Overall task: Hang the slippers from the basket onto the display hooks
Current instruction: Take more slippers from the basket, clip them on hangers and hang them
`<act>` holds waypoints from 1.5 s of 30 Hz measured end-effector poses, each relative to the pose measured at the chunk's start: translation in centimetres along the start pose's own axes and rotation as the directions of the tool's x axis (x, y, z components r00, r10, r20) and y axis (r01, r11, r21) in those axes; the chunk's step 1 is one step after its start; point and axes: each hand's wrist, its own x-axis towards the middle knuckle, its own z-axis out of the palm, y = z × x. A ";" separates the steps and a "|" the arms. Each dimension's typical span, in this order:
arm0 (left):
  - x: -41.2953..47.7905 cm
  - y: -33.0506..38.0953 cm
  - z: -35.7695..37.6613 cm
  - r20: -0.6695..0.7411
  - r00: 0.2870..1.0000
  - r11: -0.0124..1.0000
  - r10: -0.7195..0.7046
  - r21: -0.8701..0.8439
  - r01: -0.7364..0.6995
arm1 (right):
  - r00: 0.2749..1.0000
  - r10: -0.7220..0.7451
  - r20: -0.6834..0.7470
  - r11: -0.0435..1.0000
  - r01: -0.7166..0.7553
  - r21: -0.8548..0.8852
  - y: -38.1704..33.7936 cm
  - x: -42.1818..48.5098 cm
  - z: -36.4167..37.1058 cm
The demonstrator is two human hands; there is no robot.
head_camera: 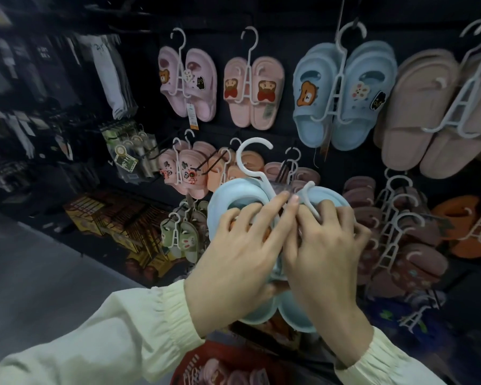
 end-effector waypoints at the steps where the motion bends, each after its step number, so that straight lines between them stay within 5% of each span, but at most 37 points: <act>1: 0.0 -0.1 0.1 -0.005 1.000 1.000 -0.006 0.003 0.006 | 1.000 -0.004 0.004 1.000 0.004 0.004 -0.1 0.0 -0.1; 11: -0.1 -2.2 0.2 0.081 0.996 0.990 0.041 -0.140 -0.029 | 0.974 -0.062 0.217 0.988 0.030 0.148 0.8 -0.4 -1.2; 15: -0.6 -3.0 0.1 0.144 0.986 0.974 0.081 -0.222 -0.047 | 0.954 -0.041 0.296 0.927 -0.074 0.367 2.0 -0.3 -1.5; 21: -1.4 -3.0 -0.2 0.136 0.982 0.958 0.134 -0.273 -0.093 | 0.937 -0.025 0.348 0.865 -0.155 0.477 3.1 0.2 -2.0; 32: -2.2 -2.2 -0.9 0.159 0.926 0.905 0.341 -0.323 -0.278 | 0.937 0.167 0.308 0.788 -0.314 0.529 4.5 3.4 -1.8; 45: -1.7 -1.4 -0.8 0.234 0.872 0.901 0.429 -0.181 -0.395 | 0.953 0.117 0.281 0.832 -0.248 0.496 3.4 5.5 -3.5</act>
